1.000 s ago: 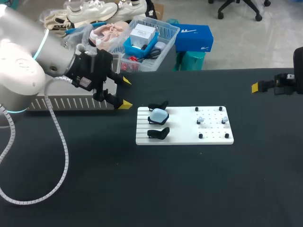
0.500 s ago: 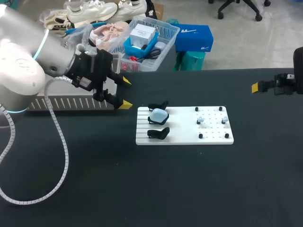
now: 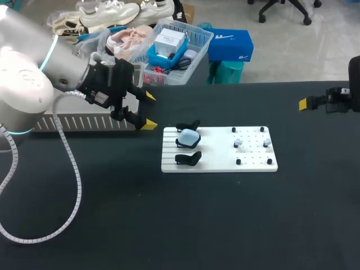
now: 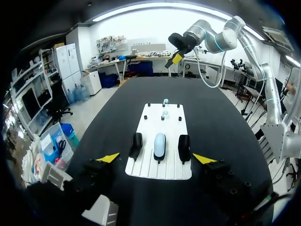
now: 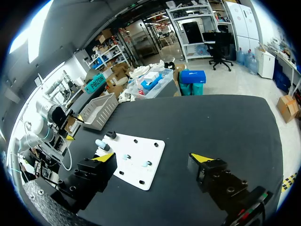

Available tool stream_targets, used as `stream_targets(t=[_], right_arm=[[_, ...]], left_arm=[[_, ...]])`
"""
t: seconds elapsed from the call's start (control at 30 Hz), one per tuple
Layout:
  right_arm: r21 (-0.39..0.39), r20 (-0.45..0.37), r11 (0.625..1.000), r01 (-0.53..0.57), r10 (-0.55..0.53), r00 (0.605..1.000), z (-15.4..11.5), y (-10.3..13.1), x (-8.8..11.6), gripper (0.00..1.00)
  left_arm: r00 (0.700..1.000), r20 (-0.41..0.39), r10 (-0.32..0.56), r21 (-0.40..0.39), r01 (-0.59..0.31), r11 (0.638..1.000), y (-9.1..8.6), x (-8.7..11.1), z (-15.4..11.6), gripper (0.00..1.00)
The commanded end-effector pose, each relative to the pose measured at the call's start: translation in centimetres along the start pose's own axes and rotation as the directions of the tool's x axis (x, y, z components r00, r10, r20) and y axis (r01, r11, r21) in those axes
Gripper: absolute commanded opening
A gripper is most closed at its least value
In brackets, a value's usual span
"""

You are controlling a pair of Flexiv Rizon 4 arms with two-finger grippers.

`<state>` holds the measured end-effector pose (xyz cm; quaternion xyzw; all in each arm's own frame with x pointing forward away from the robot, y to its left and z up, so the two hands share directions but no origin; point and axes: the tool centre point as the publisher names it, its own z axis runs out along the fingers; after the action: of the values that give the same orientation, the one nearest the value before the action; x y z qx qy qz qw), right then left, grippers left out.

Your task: Pick up each earbud case from the left stands, insert the matching earbuds, close the lid, and place the case in the box.

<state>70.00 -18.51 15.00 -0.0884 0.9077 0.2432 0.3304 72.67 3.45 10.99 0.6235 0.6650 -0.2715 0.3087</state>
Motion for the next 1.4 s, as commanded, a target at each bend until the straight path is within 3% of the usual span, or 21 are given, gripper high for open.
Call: stream_targets(t=[0.03,0.5,0.8,1.03,1.4], right_arm=[[0.000,0.000,1.000,0.000,0.000,1.000,0.0,0.0,0.0,1.00],[0.000,0.000,1.000,0.000,0.000,1.000,0.0,0.0,0.0,1.00],[0.000,0.000,1.000,0.000,0.000,1.000,0.0,0.0,0.0,1.00],[0.000,0.000,1.000,0.000,0.000,1.000,0.0,0.0,0.0,1.00],[0.000,0.000,1.000,0.000,0.000,1.000,0.0,0.0,0.0,1.00]], left_arm=[[1.000,-0.002,0.000,0.004,0.000,1.000,0.2,0.0,0.0,1.00],[1.000,-0.002,0.000,0.004,0.000,1.000,0.2,0.0,0.0,1.00],[0.995,-0.041,0.088,0.030,-0.087,0.996,-0.6,-0.3,0.2,1.00],[0.989,-0.062,0.134,0.053,-0.131,0.990,-0.3,0.0,1.9,1.00],[0.991,-0.055,0.125,0.070,-0.121,0.990,0.8,0.8,5.0,1.00]])
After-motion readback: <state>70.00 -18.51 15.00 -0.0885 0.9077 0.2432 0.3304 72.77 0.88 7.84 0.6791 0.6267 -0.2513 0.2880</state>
